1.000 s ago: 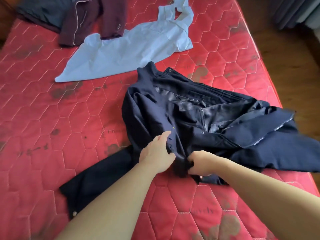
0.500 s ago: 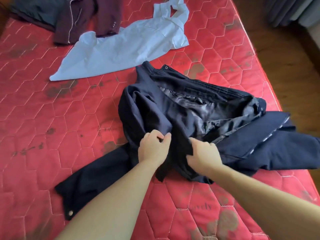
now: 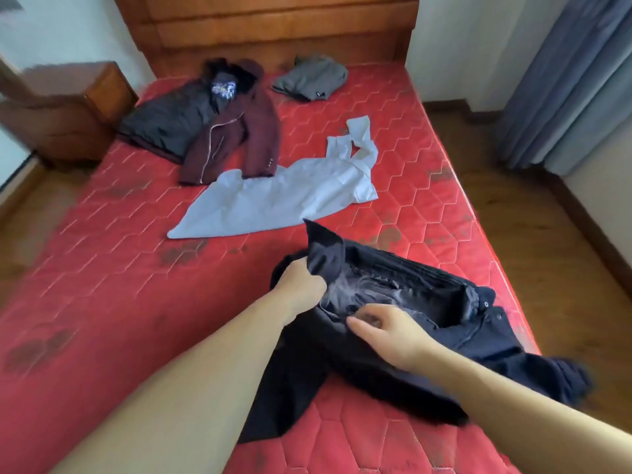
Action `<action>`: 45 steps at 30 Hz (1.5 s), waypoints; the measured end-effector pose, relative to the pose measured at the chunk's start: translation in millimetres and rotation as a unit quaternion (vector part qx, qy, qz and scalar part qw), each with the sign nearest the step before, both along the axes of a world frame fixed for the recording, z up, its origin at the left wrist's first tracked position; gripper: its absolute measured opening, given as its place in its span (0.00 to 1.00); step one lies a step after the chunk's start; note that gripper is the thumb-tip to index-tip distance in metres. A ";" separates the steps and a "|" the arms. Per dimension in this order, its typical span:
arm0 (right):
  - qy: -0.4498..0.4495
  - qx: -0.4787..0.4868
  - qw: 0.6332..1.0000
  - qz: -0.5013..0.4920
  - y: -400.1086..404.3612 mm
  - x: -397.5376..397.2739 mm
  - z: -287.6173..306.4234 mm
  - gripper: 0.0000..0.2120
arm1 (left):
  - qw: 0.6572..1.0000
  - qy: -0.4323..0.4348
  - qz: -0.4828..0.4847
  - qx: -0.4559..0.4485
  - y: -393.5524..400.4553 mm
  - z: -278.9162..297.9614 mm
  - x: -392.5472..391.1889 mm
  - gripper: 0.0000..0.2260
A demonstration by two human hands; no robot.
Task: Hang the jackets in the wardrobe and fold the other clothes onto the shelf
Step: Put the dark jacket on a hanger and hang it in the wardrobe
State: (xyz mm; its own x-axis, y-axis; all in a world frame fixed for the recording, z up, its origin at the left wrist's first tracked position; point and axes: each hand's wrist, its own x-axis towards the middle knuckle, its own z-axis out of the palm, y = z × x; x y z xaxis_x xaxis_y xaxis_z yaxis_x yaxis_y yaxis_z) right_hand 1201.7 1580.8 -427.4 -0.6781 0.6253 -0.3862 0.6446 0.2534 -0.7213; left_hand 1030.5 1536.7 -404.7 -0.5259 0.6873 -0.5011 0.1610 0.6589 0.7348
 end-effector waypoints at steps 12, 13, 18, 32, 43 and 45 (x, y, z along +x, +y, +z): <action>0.071 0.170 0.980 0.069 51.7 -49.2 266.2 0.15 | 0.966 0.062 -0.226 0.107 -43.6 318.6 -17.5 0.09; 0.068 0.143 0.986 0.053 50.0 -47.3 283.1 0.08 | 0.965 0.064 -0.221 0.128 -51.1 337.6 -19.3 0.08; 0.240 0.012 0.970 -0.034 35.2 -34.4 363.0 0.10 | 0.959 0.134 -0.189 0.166 -86.0 404.7 -32.8 0.09; 0.270 0.081 0.959 0.022 -14.7 -22.7 477.3 0.11 | 0.961 0.044 0.001 0.272 -140.6 471.2 6.2 0.16; 0.380 0.294 0.867 0.132 -69.1 -4.8 372.9 0.21 | 0.932 0.029 0.101 0.347 -132.2 487.4 45.6 0.10; 0.284 0.250 0.915 0.142 -79.2 -13.5 353.9 0.14 | 0.937 0.007 0.086 0.339 -137.1 483.2 42.1 0.10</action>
